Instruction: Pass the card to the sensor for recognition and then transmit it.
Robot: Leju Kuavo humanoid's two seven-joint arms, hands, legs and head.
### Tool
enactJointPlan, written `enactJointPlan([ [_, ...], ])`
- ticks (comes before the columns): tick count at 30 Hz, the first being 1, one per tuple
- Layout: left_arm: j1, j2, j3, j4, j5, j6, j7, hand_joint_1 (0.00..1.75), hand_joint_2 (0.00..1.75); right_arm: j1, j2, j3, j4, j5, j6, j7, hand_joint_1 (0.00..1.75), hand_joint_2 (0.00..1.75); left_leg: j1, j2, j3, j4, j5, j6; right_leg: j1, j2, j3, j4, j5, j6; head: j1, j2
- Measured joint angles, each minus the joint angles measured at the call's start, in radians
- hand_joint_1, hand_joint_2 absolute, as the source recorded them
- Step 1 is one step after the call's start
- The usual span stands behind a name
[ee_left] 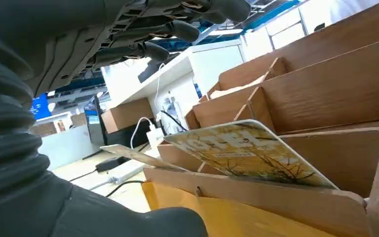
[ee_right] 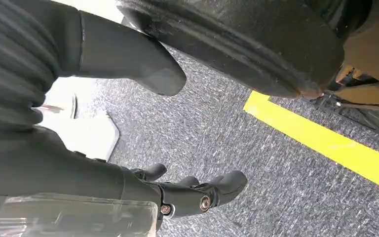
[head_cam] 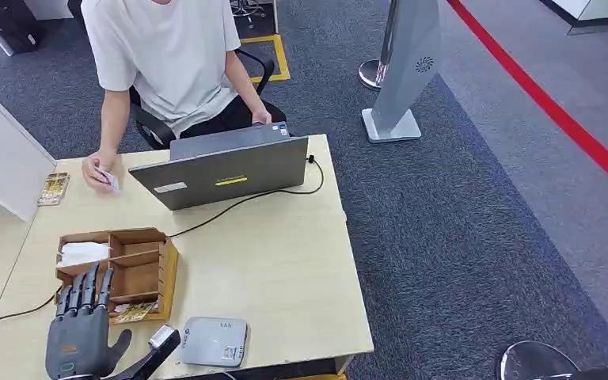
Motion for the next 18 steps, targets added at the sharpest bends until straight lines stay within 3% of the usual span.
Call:
enactJointPlan([
  [18, -0.002, -0.005, 0.000, 0.000, 0.000, -0.002, -0.014, 0.00, 1.75, -0.001, 0.000, 0.000, 0.000, 0.000, 0.000, 0.000, 0.00, 1.75, 0.000, 0.000, 0.000, 0.000, 0.000, 0.000, 0.000, 0.000, 0.000, 0.000, 0.000, 0.000, 0.000, 0.000],
])
